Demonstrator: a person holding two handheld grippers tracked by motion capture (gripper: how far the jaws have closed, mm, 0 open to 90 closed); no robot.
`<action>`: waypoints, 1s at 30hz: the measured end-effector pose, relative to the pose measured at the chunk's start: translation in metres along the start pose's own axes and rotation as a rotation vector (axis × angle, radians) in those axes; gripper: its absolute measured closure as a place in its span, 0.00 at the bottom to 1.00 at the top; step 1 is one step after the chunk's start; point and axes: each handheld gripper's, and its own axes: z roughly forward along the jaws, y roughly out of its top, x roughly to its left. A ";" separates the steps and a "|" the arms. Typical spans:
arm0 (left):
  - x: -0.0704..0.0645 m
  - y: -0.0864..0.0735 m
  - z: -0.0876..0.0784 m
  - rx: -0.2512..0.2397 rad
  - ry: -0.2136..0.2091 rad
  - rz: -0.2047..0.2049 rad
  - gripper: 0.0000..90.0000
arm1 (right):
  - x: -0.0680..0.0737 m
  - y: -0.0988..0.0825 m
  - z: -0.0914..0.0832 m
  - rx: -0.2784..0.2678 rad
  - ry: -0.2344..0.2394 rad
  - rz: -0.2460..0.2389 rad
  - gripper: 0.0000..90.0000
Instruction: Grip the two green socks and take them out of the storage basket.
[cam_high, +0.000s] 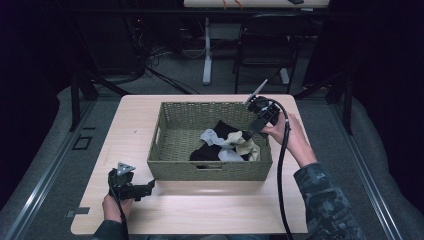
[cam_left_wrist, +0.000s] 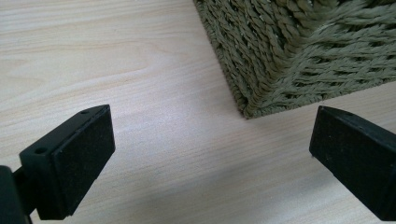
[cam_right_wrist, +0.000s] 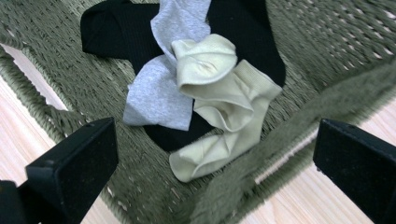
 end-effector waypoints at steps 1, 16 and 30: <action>0.000 0.000 0.000 0.000 0.000 0.000 0.00 | 0.001 0.001 0.002 -0.010 0.006 0.008 0.00; 0.000 0.000 -0.001 0.003 -0.002 -0.001 0.00 | 0.000 0.025 0.039 0.070 0.050 0.021 0.00; 0.001 0.000 -0.001 -0.007 -0.003 -0.007 0.00 | 0.001 0.036 0.073 0.136 0.044 0.061 0.18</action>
